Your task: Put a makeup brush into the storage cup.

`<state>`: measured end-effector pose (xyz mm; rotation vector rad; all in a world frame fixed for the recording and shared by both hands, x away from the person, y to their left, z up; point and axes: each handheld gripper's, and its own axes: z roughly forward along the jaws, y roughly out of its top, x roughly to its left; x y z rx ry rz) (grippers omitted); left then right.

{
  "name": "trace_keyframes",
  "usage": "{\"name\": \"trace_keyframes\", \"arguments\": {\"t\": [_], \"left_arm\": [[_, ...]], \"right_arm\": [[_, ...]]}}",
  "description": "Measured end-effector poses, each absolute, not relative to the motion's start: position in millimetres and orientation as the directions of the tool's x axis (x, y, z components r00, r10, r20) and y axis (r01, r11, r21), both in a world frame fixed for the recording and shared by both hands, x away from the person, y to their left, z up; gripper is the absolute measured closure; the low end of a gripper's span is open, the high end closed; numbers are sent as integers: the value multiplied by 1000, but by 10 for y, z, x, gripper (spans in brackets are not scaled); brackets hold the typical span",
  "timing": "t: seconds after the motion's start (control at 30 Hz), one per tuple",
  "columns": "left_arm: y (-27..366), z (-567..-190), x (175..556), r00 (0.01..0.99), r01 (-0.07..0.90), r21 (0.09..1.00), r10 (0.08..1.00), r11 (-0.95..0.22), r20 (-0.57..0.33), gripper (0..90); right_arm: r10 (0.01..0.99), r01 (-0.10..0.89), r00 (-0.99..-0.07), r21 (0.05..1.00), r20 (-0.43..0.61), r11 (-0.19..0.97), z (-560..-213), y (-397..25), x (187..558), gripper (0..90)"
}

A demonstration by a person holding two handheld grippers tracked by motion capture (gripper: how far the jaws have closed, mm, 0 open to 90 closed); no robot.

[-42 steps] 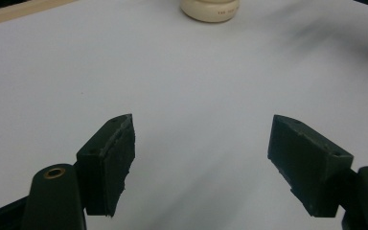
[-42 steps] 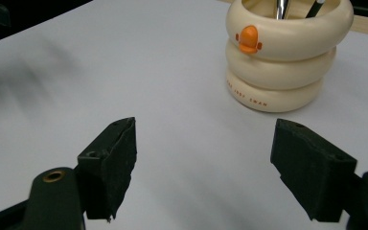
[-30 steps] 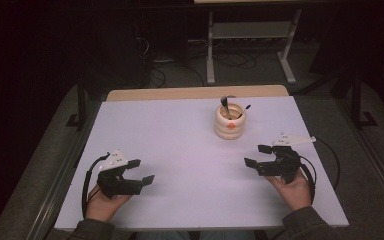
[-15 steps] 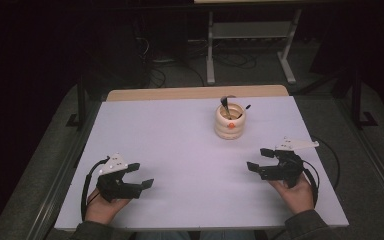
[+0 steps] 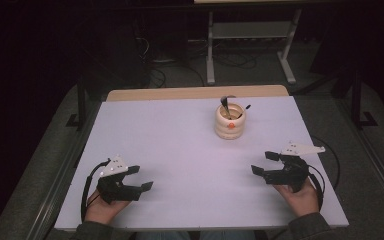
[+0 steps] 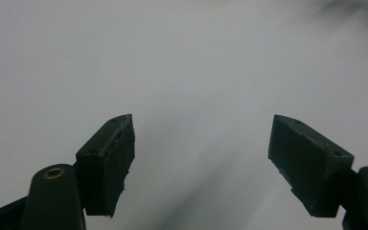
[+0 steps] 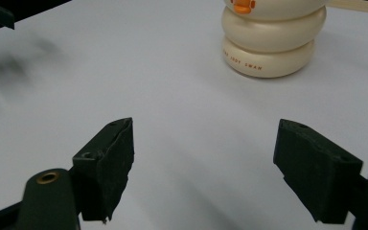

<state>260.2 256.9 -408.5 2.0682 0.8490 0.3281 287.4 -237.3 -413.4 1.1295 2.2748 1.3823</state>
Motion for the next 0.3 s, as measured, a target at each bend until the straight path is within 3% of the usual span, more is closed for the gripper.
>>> {"name": "trace_keyframes", "arguments": {"t": [0.3], "left_arm": [[2584, -4079, 2577, 742, 442, 799, 666, -407, -71, 238]], "right_arm": [[719, 473, -676, 843, 162, 255, -4136, -2379, 2839, 201]]}}
